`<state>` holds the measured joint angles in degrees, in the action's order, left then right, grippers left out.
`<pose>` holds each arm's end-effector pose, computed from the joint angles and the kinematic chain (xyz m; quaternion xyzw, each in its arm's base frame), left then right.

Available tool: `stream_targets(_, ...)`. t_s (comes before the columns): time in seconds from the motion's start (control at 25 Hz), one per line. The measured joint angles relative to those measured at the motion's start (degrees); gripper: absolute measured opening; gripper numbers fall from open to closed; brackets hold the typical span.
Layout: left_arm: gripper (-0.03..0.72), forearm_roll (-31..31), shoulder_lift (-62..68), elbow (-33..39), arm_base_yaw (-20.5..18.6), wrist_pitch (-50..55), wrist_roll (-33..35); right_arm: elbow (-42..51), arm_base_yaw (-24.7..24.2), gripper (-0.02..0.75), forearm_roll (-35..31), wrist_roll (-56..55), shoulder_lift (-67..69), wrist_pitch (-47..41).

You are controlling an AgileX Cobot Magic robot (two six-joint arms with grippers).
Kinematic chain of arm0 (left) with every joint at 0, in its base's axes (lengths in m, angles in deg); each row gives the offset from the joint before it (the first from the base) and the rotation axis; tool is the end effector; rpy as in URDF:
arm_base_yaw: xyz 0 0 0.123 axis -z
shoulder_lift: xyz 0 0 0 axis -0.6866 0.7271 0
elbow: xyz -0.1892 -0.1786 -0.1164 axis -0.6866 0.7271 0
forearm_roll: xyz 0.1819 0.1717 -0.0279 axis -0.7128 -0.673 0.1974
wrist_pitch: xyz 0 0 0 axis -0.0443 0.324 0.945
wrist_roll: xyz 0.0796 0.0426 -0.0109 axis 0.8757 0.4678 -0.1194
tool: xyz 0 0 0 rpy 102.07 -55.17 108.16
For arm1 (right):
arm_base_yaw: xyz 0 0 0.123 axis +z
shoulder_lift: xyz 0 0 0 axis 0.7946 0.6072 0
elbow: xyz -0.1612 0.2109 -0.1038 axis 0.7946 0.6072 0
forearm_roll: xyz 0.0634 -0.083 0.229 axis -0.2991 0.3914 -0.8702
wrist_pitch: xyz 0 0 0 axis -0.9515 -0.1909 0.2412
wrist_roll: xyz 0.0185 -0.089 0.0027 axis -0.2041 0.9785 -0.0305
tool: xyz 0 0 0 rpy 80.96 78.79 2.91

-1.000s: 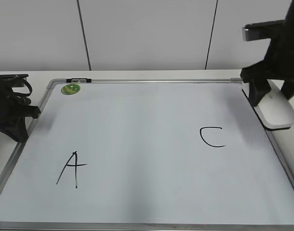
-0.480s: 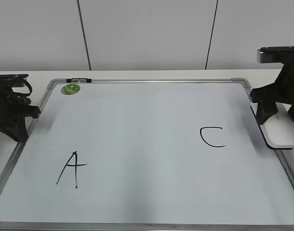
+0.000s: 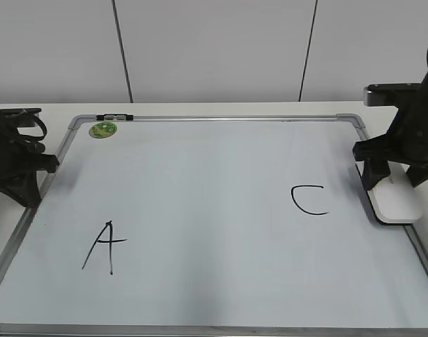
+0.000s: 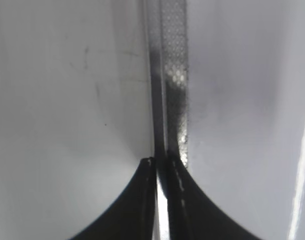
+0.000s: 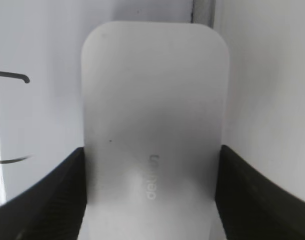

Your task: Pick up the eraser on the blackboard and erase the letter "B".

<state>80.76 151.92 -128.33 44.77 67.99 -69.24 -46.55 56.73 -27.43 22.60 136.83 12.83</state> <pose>0.3970 -0.0176 0.1320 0.0185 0.9986 -0.0429 0.0250 0.3677 0.0241 0.1855 -0.0241 0.9949 -0.0078 0.0974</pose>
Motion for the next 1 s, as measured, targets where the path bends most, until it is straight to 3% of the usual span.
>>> stream_targets(0.72, 0.017, 0.22, 0.00, 0.00, 0.00, 0.00, 0.00, 0.00, 0.00, 0.547, 0.00, -0.44, 2.92, 2.29)
stream_targets(1.0, 0.018, 0.43, 0.00, 0.00, 0.00, 0.00, 0.00, 0.00, 0.00, 0.612, 0.00, -0.49, 2.92, 2.42)
